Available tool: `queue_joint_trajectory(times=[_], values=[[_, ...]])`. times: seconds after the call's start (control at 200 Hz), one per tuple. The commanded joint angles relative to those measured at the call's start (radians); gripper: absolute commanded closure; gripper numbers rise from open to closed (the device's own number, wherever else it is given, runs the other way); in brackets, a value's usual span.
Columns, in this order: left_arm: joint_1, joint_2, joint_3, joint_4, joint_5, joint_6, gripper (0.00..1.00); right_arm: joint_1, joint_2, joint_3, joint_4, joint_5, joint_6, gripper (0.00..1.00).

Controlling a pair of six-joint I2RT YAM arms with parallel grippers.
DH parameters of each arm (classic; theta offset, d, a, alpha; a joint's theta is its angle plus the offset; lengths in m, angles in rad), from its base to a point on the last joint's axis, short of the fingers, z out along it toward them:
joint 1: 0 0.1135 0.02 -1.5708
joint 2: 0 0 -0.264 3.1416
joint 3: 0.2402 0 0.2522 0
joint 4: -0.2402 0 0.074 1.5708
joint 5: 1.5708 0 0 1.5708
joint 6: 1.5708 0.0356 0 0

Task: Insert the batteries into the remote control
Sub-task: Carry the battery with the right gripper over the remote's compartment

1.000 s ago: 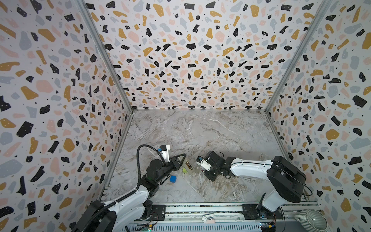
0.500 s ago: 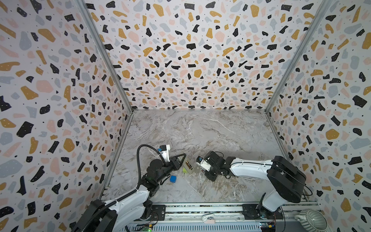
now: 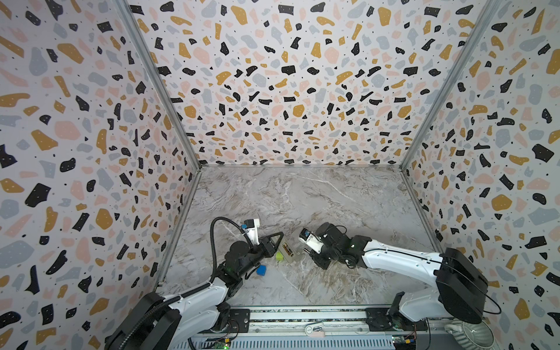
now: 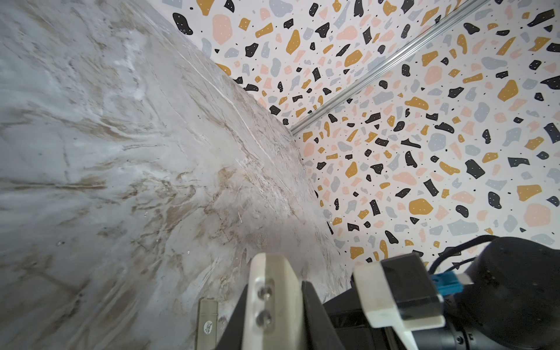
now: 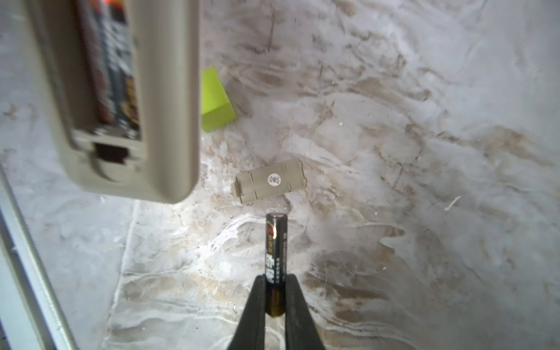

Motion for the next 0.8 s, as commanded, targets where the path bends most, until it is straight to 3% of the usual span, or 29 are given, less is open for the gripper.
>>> queue_joint_trajectory(times=[0.0,0.245,0.791], values=[[-0.009,0.000,0.000,0.109,-0.039,0.019,1.00,0.005,-0.049,0.045,-0.064,0.016,0.012,1.00],[-0.019,0.017,0.005,0.132,-0.052,0.024,1.00,0.034,-0.088,0.127,-0.091,-0.014,0.021,1.00],[-0.047,0.057,-0.015,0.210,-0.089,-0.012,1.00,0.088,0.017,0.218,-0.063,-0.023,0.008,1.00]])
